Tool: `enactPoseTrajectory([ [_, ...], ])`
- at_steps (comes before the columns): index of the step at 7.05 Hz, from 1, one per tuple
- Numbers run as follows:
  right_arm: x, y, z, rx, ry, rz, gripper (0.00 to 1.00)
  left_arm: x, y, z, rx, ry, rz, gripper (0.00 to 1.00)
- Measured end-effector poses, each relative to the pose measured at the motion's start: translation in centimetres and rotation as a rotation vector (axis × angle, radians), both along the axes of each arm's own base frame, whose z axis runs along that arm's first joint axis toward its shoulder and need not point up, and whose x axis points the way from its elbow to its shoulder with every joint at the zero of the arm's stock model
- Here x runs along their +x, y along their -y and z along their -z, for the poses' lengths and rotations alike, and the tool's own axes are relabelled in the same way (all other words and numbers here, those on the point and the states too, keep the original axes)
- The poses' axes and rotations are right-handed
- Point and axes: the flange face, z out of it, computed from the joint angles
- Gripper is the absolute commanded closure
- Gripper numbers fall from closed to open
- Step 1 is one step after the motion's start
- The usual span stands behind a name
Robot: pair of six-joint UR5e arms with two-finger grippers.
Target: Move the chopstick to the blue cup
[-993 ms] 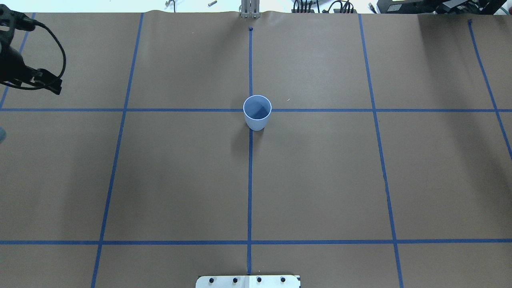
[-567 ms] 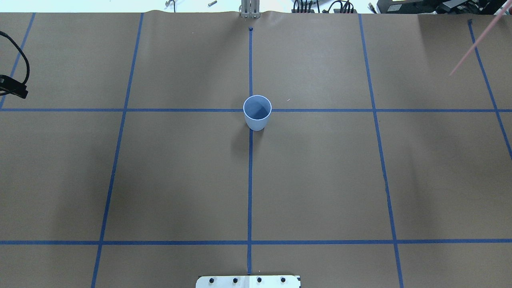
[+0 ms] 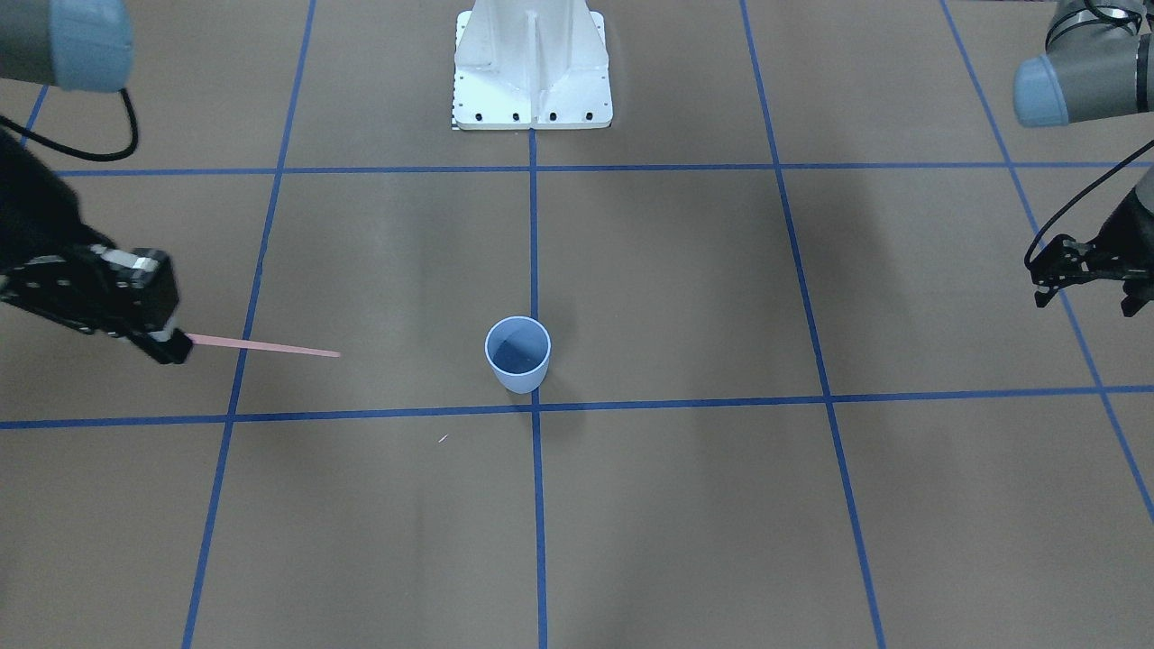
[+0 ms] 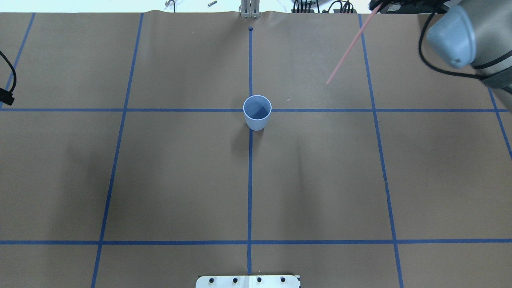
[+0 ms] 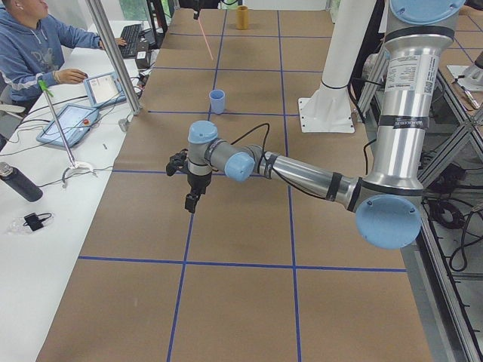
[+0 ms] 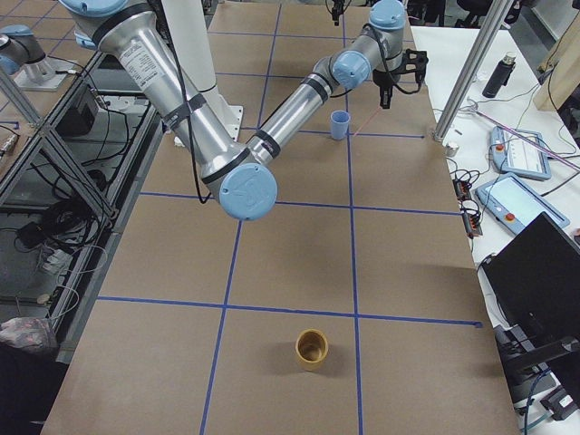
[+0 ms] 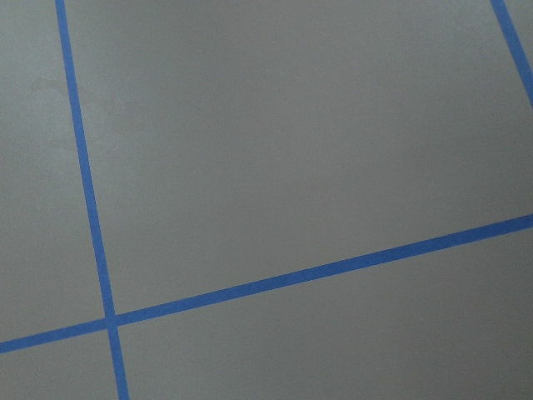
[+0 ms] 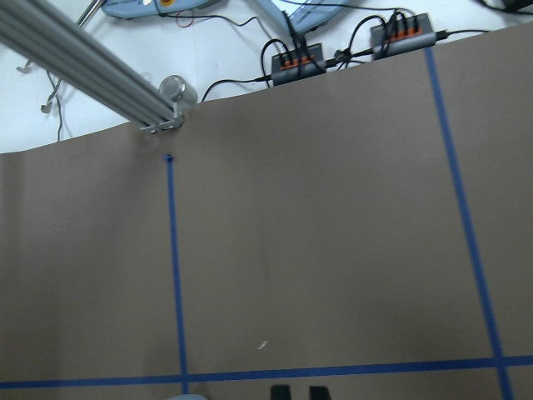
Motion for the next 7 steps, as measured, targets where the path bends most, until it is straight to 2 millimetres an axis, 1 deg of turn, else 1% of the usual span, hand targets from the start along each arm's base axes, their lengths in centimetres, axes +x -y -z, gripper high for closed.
enactPoseTrajectory([
  [1, -4.5, -1.3, 2.6, 0.003, 0.011, -0.028, 1.0, -0.8, 0.2, -2.1, 0.001, -0.005, -0.017, 0.01],
  [2, -7.2, -2.3, 4.9, 0.005, 0.027, -0.042, 1.0, -1.1, 0.4, -3.8, 0.007, -0.02, -0.028, 0.01],
  [3, -8.8, -3.0, 6.4, 0.001, 0.044, -0.044, 1.0, -1.3, 0.5, -4.6, 0.014, -0.028, -0.031, 0.01],
  [4, -10.4, -3.8, 7.1, -0.001, 0.05, -0.033, 1.0, -1.3, 0.6, -4.9, 0.018, -0.032, -0.031, 0.01],
  [5, -11.7, -4.5, 7.1, 0.0, 0.046, -0.029, 1.0, -1.3, 0.6, -4.9, 0.02, -0.034, -0.031, 0.01],
  [6, -12.7, -4.9, 6.9, 0.0, 0.036, -0.034, 1.0, -1.4, 0.6, -4.8, 0.021, -0.036, -0.03, 0.01],
  [7, -13.2, -5.0, 6.6, 0.0, 0.026, -0.041, 1.0, -1.4, 0.6, -4.7, 0.022, -0.037, -0.029, 0.01],
])
